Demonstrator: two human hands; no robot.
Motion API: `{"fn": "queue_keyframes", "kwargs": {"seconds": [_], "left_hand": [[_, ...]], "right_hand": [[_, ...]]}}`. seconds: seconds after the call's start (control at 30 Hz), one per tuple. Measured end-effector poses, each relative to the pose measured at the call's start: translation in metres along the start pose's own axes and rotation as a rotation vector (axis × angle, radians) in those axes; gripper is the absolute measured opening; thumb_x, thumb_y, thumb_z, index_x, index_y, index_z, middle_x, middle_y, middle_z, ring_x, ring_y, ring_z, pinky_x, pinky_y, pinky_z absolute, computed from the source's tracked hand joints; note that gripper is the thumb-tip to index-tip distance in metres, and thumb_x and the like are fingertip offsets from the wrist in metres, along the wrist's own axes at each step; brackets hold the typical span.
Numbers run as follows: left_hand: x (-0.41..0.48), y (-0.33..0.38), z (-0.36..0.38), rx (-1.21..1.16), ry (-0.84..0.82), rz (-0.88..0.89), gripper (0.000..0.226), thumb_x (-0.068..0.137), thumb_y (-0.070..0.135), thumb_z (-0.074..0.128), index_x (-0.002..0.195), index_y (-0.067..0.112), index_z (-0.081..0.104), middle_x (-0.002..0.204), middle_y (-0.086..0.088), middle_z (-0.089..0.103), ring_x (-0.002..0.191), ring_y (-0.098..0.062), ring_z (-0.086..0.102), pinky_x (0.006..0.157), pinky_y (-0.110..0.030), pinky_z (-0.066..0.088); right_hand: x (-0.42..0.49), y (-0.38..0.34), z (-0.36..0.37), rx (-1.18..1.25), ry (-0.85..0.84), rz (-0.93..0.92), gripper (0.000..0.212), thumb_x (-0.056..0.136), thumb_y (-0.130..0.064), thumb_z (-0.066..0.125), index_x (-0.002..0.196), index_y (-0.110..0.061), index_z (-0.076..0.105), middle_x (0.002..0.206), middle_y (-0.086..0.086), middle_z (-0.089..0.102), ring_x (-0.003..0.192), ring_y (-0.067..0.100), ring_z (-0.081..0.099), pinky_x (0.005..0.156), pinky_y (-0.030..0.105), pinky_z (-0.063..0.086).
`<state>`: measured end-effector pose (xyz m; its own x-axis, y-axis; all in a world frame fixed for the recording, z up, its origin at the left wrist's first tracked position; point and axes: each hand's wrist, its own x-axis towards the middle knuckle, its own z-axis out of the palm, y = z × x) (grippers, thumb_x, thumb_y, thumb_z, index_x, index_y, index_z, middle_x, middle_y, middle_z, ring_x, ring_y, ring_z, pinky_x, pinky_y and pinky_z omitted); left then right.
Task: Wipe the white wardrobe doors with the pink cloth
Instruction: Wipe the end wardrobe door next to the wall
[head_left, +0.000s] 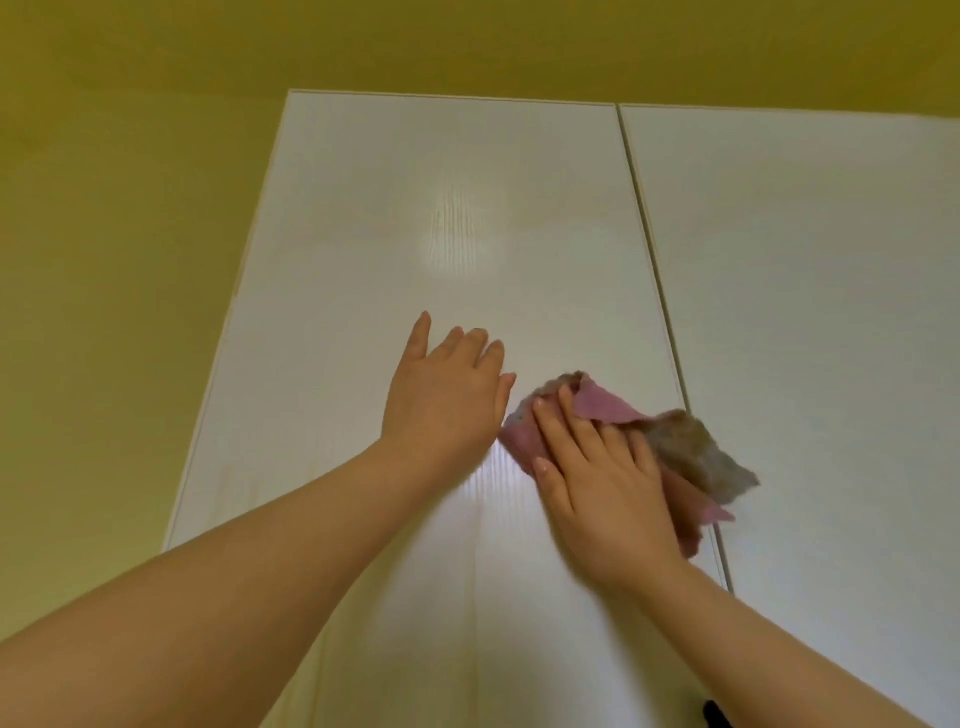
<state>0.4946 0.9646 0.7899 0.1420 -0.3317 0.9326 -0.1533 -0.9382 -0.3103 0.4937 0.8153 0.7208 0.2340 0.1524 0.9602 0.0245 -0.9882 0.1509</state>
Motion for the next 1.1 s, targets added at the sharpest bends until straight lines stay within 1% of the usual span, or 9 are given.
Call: {"fn": "queue_keyframes", "kwargs": {"seconds": [0.1, 0.27, 0.37, 0.47, 0.57, 0.67, 0.8, 0.97, 1.1], "left_hand": [[0.002, 0.002, -0.005, 0.013, 0.012, 0.005, 0.047, 0.102, 0.034, 0.014, 0.141, 0.018, 0.036, 0.147, 0.001, 0.036, 0.136, -0.015, 0.031, 0.115, -0.042, -0.006], [0.000, 0.002, -0.004, -0.021, 0.018, -0.008, 0.046, 0.103, 0.033, 0.016, 0.142, 0.020, 0.034, 0.147, 0.003, 0.035, 0.137, -0.013, 0.029, 0.115, -0.043, -0.007], [-0.002, 0.000, 0.000, -0.045, 0.011, -0.027, 0.048, 0.103, 0.034, 0.015, 0.148, 0.020, 0.025, 0.153, 0.004, 0.025, 0.142, -0.014, 0.019, 0.116, -0.042, -0.006], [-0.003, 0.003, 0.001, -0.110, 0.022, -0.060, 0.048, 0.103, 0.034, 0.015, 0.149, 0.022, 0.024, 0.153, 0.005, 0.025, 0.143, -0.014, 0.015, 0.116, -0.038, -0.006], [-0.004, 0.005, 0.002, -0.133, 0.036, -0.076, 0.048, 0.103, 0.033, 0.015, 0.149, 0.023, 0.025, 0.153, 0.006, 0.026, 0.143, -0.013, 0.016, 0.115, -0.038, -0.007], [-0.004, 0.004, 0.004, -0.131, 0.030, -0.083, 0.049, 0.103, 0.033, 0.015, 0.150, 0.023, 0.021, 0.154, 0.006, 0.023, 0.144, -0.013, 0.013, 0.115, -0.039, -0.007], [-0.006, 0.005, 0.007, -0.124, 0.012, -0.083, 0.050, 0.102, 0.035, 0.015, 0.151, 0.023, 0.018, 0.156, 0.005, 0.019, 0.146, -0.014, 0.008, 0.114, -0.042, -0.012], [-0.006, 0.002, 0.007, -0.124, -0.023, -0.072, 0.051, 0.102, 0.036, 0.014, 0.152, 0.023, 0.013, 0.158, 0.006, 0.015, 0.146, -0.013, 0.004, 0.113, -0.045, -0.015], [-0.006, 0.002, 0.008, -0.114, -0.067, -0.065, 0.053, 0.102, 0.038, 0.012, 0.152, 0.021, 0.003, 0.160, 0.004, 0.005, 0.146, -0.015, -0.003, 0.113, -0.046, -0.015]], "right_hand": [[0.041, 0.024, -0.014, 0.031, -0.003, -0.013, 0.058, 0.093, -0.045, 0.003, 0.149, -0.030, 0.002, 0.157, -0.006, 0.003, 0.143, 0.014, 0.008, 0.113, 0.035, 0.004], [0.056, 0.030, -0.012, 0.004, 0.065, 0.085, 0.055, 0.097, -0.041, 0.005, 0.148, -0.023, -0.005, 0.158, 0.000, -0.005, 0.144, 0.016, -0.007, 0.112, 0.031, -0.012], [-0.001, 0.020, -0.005, 0.004, -0.009, -0.034, 0.061, 0.083, -0.045, -0.010, 0.141, -0.027, -0.013, 0.157, -0.003, -0.003, 0.144, 0.015, 0.002, 0.112, 0.029, -0.008], [0.025, 0.038, -0.016, 0.059, -0.019, -0.046, 0.058, 0.091, -0.044, 0.003, 0.147, -0.029, -0.001, 0.157, -0.004, 0.002, 0.143, 0.017, 0.009, 0.114, 0.033, 0.003], [0.075, 0.051, -0.029, 0.065, 0.006, 0.088, 0.051, 0.101, -0.033, 0.017, 0.150, -0.021, 0.005, 0.158, 0.001, 0.001, 0.144, 0.018, 0.002, 0.114, 0.032, -0.004], [0.046, 0.036, -0.016, -0.001, 0.029, 0.061, 0.055, 0.098, -0.037, 0.006, 0.149, -0.018, 0.000, 0.157, 0.003, -0.001, 0.144, 0.016, -0.005, 0.112, 0.028, -0.014], [0.021, 0.044, -0.020, 0.007, -0.029, -0.064, 0.062, 0.091, -0.041, 0.002, 0.149, -0.021, 0.004, 0.157, -0.001, 0.001, 0.144, 0.017, 0.006, 0.113, 0.027, -0.002], [0.066, 0.041, -0.027, 0.081, -0.029, 0.199, 0.053, 0.101, -0.029, 0.019, 0.150, -0.018, 0.000, 0.157, 0.006, -0.003, 0.144, 0.023, -0.001, 0.115, 0.035, -0.006], [-0.007, 0.004, -0.005, 0.049, -0.005, -0.022, 0.060, 0.089, -0.041, 0.001, 0.145, -0.019, -0.006, 0.156, 0.002, -0.001, 0.144, 0.020, 0.004, 0.112, 0.028, -0.011]]}}
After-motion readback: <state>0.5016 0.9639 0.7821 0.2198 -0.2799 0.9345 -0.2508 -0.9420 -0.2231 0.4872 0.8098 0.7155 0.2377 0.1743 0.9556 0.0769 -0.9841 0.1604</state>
